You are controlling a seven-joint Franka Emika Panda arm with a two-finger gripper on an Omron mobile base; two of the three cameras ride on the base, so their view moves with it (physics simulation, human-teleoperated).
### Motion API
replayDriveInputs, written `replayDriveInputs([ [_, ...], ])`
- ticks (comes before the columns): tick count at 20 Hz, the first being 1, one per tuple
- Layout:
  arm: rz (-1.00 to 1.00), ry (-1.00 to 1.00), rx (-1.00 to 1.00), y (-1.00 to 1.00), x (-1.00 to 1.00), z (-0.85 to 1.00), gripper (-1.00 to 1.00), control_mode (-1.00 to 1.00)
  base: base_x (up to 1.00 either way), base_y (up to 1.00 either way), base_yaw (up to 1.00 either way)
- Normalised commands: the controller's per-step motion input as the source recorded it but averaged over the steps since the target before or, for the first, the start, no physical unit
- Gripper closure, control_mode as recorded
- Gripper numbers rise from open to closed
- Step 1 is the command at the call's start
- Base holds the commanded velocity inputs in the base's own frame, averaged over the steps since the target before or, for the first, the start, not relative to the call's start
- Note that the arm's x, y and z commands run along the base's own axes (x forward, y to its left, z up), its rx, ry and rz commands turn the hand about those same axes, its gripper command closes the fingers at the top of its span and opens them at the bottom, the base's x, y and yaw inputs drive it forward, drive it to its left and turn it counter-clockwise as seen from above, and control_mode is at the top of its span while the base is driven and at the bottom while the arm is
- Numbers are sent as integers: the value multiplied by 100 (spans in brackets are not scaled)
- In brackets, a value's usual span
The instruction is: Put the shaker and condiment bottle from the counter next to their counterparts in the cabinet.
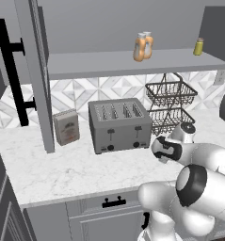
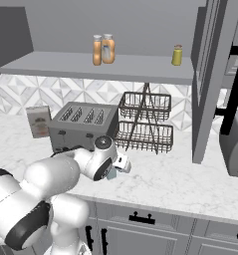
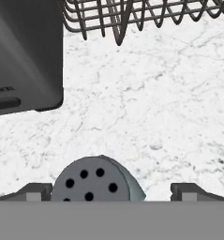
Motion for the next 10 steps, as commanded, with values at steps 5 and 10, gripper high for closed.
replayDriveInputs([
  [5, 0, 0, 0, 6, 3, -27, 100, -100, 0, 0, 0],
  [10, 0, 0, 0, 3, 13, -27, 100, -100, 0, 0, 0],
])
